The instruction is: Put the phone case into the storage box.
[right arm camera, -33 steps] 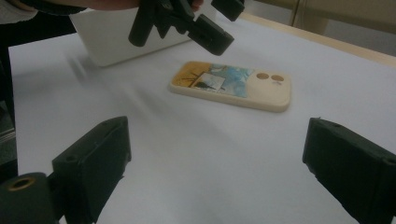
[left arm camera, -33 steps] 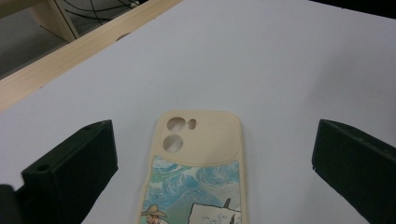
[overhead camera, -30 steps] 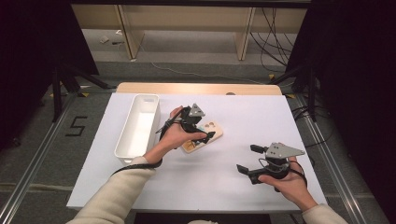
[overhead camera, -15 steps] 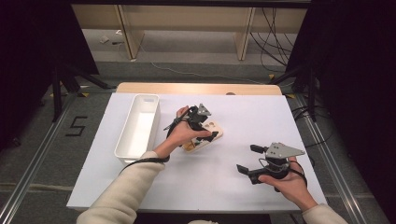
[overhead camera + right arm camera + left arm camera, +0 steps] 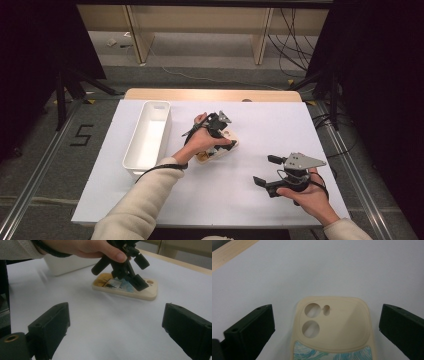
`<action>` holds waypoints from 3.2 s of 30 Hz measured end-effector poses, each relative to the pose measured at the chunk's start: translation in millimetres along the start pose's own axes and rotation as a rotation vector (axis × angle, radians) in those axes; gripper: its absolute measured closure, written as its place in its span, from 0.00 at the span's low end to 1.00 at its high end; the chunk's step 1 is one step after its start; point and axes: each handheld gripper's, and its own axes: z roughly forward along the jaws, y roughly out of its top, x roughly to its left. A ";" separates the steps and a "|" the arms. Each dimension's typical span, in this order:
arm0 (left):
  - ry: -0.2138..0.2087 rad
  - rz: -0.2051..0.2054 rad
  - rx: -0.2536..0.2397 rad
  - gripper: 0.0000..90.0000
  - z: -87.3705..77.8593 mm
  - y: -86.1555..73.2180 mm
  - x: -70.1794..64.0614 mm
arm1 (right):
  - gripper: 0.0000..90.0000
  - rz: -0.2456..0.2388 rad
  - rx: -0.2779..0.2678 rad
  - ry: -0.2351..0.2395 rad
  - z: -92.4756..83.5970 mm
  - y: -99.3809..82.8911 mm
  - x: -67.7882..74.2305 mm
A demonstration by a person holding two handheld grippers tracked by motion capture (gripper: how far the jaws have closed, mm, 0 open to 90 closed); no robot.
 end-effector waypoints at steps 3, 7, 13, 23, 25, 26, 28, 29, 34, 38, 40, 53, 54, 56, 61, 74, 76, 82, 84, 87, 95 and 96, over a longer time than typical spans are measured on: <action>-0.001 0.002 0.004 0.00 3.3 1.8 -0.5 | 0.10 0.001 0.001 0.001 -0.1 0.0 -0.2; -0.004 -0.004 0.014 0.00 7.2 2.7 -0.9 | 0.10 -0.001 0.001 0.003 -0.1 0.0 -0.3; -0.001 0.002 0.033 0.00 12.6 4.3 -1.4 | 0.10 -0.002 0.001 0.003 0.0 0.0 -0.4; 0.005 0.006 0.047 0.00 18.2 6.8 -4.1 | 0.10 0.000 0.001 0.004 0.0 -0.2 -0.6; 0.007 0.006 0.048 0.00 19.0 7.2 -4.2 | 0.10 0.000 0.001 0.004 -0.1 -0.1 -0.6; 0.006 0.010 0.050 0.00 19.3 7.3 -3.9 | 0.10 0.001 0.001 0.005 -0.2 -0.1 -0.6; 0.010 0.006 0.053 0.00 20.2 7.1 -3.6 | 0.10 0.000 0.002 0.004 -0.1 -0.1 -0.7; 0.008 0.007 0.055 0.00 20.7 7.0 -3.2 | 0.10 0.001 0.002 0.004 -0.1 -0.1 -0.8; 0.010 0.010 0.068 0.00 23.1 8.5 -2.6 | 0.10 0.001 0.003 0.002 -0.2 -0.2 -1.1; 0.009 0.013 0.068 0.00 23.8 8.9 -2.9 | 0.10 0.002 0.006 0.001 -0.2 -0.5 -1.3; 0.009 0.008 0.072 0.00 24.3 8.3 -2.5 | 0.10 0.002 0.005 0.002 -0.2 -0.5 -1.4; 0.006 0.003 0.089 0.00 28.1 6.1 -2.9 | 0.10 0.001 0.009 0.002 -0.1 -0.8 -1.8; 0.004 0.005 0.092 0.00 28.0 6.3 -2.9 | 0.10 0.000 0.009 0.003 -0.1 -0.9 -1.9; 0.005 0.000 0.091 0.00 28.3 6.0 -2.9 | 0.10 0.000 0.011 0.002 -0.1 -1.0 -1.8; -0.001 -0.006 0.094 0.00 28.7 6.1 -2.2 | 0.10 -0.002 0.014 0.005 0.7 -1.3 -1.5; -0.027 -0.006 0.121 0.00 30.2 8.4 2.0 | 0.10 -0.001 0.021 0.012 1.5 -2.0 -1.3; -0.028 -0.007 0.123 0.00 30.4 8.4 2.4 | 0.10 0.000 0.022 0.013 1.6 -2.0 -1.3; -0.042 -0.021 0.130 0.00 31.0 8.6 4.0 | 0.10 -0.002 0.023 0.014 1.9 -2.1 -1.4; -0.046 -0.026 0.129 0.00 31.2 8.2 4.3 | 0.10 -0.003 0.025 0.015 2.1 -2.3 -1.2; -0.053 -0.040 0.128 0.00 31.3 7.5 5.6 | 0.10 -0.003 0.026 0.015 2.3 -2.4 -1.4; -0.060 -0.039 0.126 0.03 30.5 8.0 5.4 | 0.10 -0.004 0.028 0.017 2.6 -2.3 -1.1; -0.062 -0.038 0.126 0.03 30.4 8.1 5.5 | 0.10 -0.004 0.028 0.017 2.6 -2.4 -1.1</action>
